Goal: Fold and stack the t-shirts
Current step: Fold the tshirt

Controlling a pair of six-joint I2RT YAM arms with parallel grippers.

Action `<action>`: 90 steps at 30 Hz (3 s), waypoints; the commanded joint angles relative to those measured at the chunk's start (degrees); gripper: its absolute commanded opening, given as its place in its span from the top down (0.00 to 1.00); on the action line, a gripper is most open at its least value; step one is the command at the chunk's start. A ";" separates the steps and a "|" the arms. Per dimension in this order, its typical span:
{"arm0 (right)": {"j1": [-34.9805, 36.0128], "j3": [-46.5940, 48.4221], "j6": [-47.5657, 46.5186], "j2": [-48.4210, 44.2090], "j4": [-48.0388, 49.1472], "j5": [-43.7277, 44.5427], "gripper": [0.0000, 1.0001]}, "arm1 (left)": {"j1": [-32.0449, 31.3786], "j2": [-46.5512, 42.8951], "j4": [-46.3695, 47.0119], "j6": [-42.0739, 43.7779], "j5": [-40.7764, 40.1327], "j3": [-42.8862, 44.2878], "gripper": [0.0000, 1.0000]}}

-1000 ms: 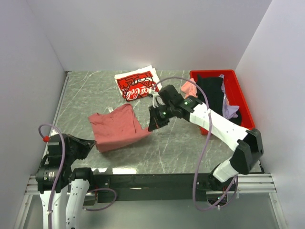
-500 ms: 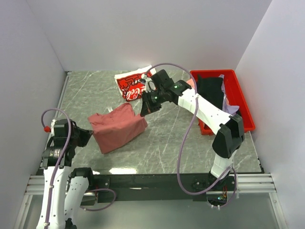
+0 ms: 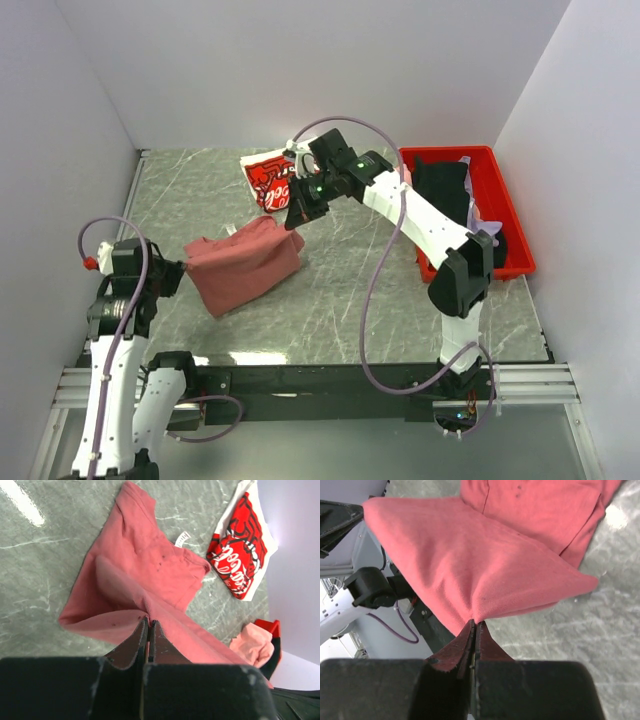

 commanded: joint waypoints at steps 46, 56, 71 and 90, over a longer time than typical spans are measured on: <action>-4.83 6.59 0.17 9.68 6.49 -5.41 1.00 | 0.11 4.32 7.58 -3.34 -11.34 -0.31 1.00; -6.07 6.68 3.50 15.83 18.09 -4.19 1.00 | 0.29 12.84 17.68 -2.01 -13.80 -1.98 1.00; -6.33 5.98 8.42 19.09 27.49 -1.11 1.00 | 2.31 24.01 26.03 0.97 -13.72 -1.45 0.99; -6.94 12.12 13.70 28.58 36.46 1.35 0.96 | 5.04 40.45 34.83 5.71 -11.61 2.85 0.84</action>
